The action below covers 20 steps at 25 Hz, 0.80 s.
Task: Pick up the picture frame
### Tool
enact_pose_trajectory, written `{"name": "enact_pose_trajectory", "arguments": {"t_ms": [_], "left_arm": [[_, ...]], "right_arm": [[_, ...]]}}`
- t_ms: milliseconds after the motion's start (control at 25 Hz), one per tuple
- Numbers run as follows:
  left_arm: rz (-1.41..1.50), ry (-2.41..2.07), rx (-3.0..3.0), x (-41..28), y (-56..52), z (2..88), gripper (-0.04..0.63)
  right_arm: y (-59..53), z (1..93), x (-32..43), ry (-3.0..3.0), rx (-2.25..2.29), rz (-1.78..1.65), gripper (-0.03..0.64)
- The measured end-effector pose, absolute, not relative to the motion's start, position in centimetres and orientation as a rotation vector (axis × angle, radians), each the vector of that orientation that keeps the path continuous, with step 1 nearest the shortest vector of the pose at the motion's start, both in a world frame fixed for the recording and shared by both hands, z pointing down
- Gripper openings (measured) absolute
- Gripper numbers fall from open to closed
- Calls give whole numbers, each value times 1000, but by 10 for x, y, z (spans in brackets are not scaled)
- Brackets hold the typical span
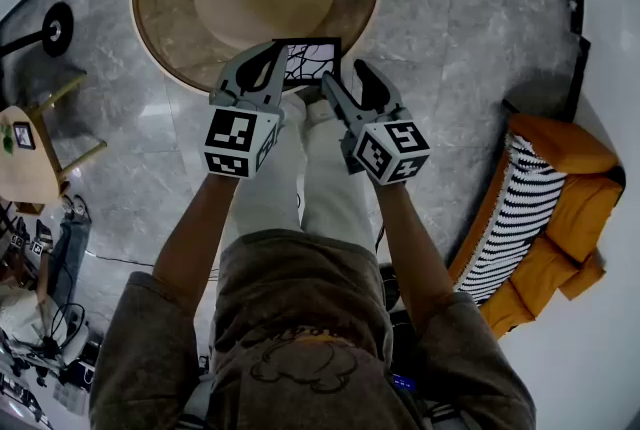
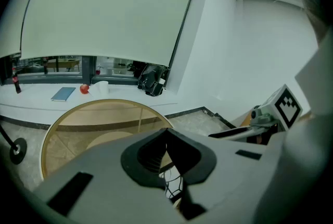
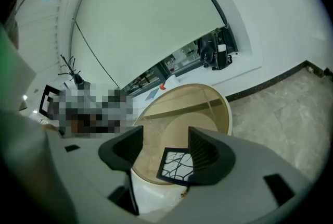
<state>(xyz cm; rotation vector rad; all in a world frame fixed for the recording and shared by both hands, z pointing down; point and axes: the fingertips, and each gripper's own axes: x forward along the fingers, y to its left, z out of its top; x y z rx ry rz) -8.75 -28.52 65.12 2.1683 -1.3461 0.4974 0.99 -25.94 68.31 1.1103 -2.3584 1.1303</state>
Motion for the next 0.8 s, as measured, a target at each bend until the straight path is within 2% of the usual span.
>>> {"name": "enact_pose_trajectory", "arguments": {"t_ms": [800], "left_arm": [[558,-1273,2160,-75,-269,675,18]], "right_arm": [[-223,816,31,-2050,1092,1482,273]]}}
